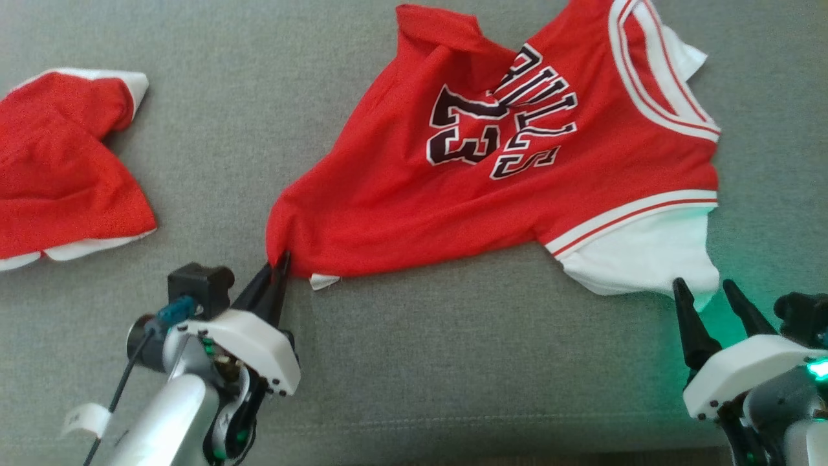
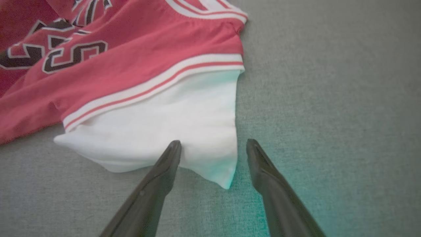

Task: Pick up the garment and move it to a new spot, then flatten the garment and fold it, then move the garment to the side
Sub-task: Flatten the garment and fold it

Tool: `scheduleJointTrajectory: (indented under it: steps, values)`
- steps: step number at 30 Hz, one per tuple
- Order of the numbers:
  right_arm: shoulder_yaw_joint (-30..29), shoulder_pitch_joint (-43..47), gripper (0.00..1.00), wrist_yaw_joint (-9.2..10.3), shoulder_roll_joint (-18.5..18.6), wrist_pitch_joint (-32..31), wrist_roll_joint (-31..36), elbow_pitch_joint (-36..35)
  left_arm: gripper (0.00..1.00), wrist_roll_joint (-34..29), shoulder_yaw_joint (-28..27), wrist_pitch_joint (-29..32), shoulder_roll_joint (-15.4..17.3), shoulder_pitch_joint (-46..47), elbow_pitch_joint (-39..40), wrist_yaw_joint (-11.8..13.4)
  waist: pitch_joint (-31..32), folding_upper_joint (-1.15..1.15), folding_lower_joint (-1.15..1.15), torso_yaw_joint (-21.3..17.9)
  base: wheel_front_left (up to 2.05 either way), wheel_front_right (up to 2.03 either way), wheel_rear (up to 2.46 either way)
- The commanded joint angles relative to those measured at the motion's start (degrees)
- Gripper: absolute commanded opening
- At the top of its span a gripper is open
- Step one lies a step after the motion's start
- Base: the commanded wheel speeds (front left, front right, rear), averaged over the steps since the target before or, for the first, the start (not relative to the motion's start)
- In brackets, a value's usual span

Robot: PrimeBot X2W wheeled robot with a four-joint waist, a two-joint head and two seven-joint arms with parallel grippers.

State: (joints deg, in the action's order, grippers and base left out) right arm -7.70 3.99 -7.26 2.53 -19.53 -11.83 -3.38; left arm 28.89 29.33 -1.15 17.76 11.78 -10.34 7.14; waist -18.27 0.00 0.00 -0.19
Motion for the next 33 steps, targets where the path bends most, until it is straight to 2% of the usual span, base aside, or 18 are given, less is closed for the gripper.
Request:
scheduleJointTrajectory:
  steps: [1, 7, 8, 9, 10, 13, 21, 25, 33]
  values:
    - [0.77, -1.26, 1.00, -0.23, 0.35, -0.54, -0.35, -1.69, 0.00, -0.39, -1.73, -0.48, 1.41, 2.75, 2.17, 0.25, -0.75, 0.00, 0.00, 0.48, 0.00, 0.00, 0.00]
    - [-0.38, -2.09, 1.00, -0.23, 0.35, -4.69, -3.07, -0.45, 0.00, -0.57, -1.66, -1.21, 1.51, 3.76, 2.57, 0.08, -2.24, 0.00, 0.00, 0.95, 0.00, 0.00, 0.00]
    - [-0.27, -2.25, 0.93, -0.23, 0.35, -5.46, -3.94, -0.19, 0.00, -0.63, -1.67, -1.46, 1.51, 3.86, 2.61, 0.10, -2.35, 0.00, 0.00, 0.98, 0.00, 0.00, 0.00]
    - [-0.10, -2.41, 0.60, -0.23, 0.35, -6.13, -5.00, -0.08, 0.00, -0.66, -1.66, -1.66, 1.49, 3.90, 2.66, 0.14, -2.41, 0.00, 0.00, 0.99, 0.00, 0.00, 0.00]
    - [0.09, -2.55, 0.00, -0.23, 0.35, -6.56, -5.23, -0.34, 0.00, -0.71, -1.75, -2.11, 1.49, 3.94, 2.83, 0.17, -2.46, 0.00, 0.00, 0.99, 0.00, 0.00, 0.00]
    - [0.75, -2.47, 0.00, -0.23, 0.35, -7.54, -7.87, -2.04, 0.00, -0.90, -2.23, -3.68, 1.82, 4.00, 3.40, 0.24, -2.10, 0.00, 0.00, 0.90, 0.00, 0.00, 0.00]
    - [-0.46, -5.38, 0.00, -0.23, 0.59, -2.94, -10.89, -16.81, 0.00, -4.01, -5.00, -7.03, 5.00, 4.56, 13.93, 3.37, 3.32, 0.00, 0.00, 0.59, 0.00, 0.00, 0.00]
    - [-2.40, -9.72, 0.00, -0.23, 2.92, -1.40, -11.05, -23.42, 0.00, -6.44, -6.42, -5.41, 7.55, 8.11, 20.87, 4.48, 6.04, 0.00, 0.00, 1.30, 0.00, 0.00, 0.00]
    - [-5.04, -20.16, 0.00, -0.23, 7.25, -0.11, -11.03, -29.72, 0.00, -7.79, -9.59, -0.21, 10.69, 17.52, 28.00, 4.76, 9.89, 0.00, 0.00, 1.61, 0.00, 0.00, 0.00]
